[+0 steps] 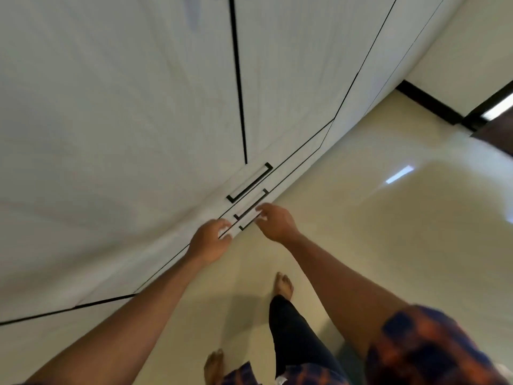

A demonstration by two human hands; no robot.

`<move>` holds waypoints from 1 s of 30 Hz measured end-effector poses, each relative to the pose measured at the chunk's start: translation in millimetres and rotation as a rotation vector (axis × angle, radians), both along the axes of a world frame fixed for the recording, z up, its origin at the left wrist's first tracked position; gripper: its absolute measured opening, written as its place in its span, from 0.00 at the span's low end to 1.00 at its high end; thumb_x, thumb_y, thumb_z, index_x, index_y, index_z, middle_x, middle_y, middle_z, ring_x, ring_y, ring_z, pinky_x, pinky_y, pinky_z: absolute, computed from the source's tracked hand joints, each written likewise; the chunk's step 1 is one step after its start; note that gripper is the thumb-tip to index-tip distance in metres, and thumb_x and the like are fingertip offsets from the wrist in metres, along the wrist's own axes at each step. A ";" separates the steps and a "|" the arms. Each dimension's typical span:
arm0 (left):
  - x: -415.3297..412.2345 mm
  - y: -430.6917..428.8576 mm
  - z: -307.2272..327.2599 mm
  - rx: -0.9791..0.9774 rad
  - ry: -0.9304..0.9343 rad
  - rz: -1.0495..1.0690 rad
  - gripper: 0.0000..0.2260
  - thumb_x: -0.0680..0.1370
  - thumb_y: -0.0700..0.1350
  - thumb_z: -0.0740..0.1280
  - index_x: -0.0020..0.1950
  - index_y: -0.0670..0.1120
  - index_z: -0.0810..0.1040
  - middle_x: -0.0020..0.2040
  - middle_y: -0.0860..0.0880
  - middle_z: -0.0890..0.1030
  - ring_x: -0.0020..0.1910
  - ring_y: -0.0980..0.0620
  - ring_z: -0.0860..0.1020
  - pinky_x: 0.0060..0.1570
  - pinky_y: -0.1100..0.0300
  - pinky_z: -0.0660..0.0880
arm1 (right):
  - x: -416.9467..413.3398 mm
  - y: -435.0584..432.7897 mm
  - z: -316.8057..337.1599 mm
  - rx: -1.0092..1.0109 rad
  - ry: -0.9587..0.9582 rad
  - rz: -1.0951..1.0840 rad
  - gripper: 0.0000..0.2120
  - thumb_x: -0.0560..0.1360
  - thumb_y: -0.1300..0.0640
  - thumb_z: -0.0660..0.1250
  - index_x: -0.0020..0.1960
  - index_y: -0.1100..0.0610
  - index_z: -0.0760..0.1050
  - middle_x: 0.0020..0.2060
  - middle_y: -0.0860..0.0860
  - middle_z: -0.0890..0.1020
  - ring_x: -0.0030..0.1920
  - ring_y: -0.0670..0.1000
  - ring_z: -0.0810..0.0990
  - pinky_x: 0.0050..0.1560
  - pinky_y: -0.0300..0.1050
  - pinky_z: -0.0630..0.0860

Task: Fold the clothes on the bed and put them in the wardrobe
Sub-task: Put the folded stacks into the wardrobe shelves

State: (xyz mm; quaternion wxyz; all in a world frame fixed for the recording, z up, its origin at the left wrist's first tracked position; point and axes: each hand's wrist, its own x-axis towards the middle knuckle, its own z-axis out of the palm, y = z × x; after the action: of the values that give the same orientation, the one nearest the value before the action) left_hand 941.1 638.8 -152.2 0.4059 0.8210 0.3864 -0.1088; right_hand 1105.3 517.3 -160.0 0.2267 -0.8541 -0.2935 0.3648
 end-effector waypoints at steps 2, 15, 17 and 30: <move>44.7 7.6 -10.0 0.038 0.002 0.079 0.17 0.78 0.42 0.69 0.67 0.45 0.78 0.65 0.46 0.79 0.65 0.47 0.76 0.63 0.57 0.71 | 35.1 26.9 -12.1 0.011 -0.059 0.092 0.22 0.79 0.52 0.67 0.72 0.53 0.73 0.67 0.54 0.78 0.67 0.56 0.75 0.66 0.49 0.73; 140.7 29.1 -58.2 0.485 0.198 -0.021 0.07 0.79 0.41 0.66 0.51 0.47 0.83 0.46 0.44 0.85 0.47 0.40 0.83 0.39 0.57 0.69 | 89.8 98.3 -73.1 -0.100 -0.507 0.737 0.21 0.74 0.50 0.68 0.66 0.51 0.77 0.61 0.49 0.80 0.66 0.55 0.73 0.77 0.53 0.58; 143.4 27.2 -56.6 0.484 0.222 -0.011 0.07 0.79 0.40 0.66 0.51 0.47 0.84 0.46 0.44 0.85 0.47 0.40 0.83 0.39 0.58 0.68 | 90.6 97.1 -72.0 -0.111 -0.510 0.735 0.20 0.74 0.49 0.67 0.65 0.52 0.77 0.59 0.50 0.80 0.63 0.55 0.74 0.72 0.50 0.62; 124.5 -55.1 -40.2 0.271 0.220 -0.234 0.11 0.78 0.45 0.71 0.60 0.47 0.78 0.55 0.49 0.83 0.53 0.49 0.81 0.44 0.61 0.73 | 70.9 14.8 -69.1 -0.156 -0.453 0.636 0.19 0.75 0.45 0.69 0.63 0.50 0.80 0.58 0.49 0.81 0.62 0.53 0.74 0.74 0.52 0.60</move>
State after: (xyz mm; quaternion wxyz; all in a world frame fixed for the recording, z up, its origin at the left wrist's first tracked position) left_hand 1065.6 583.8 -192.5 0.2317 0.8906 0.3414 -0.1915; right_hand 1176.2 532.1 -229.2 -0.0334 -0.7939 -0.5575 0.2405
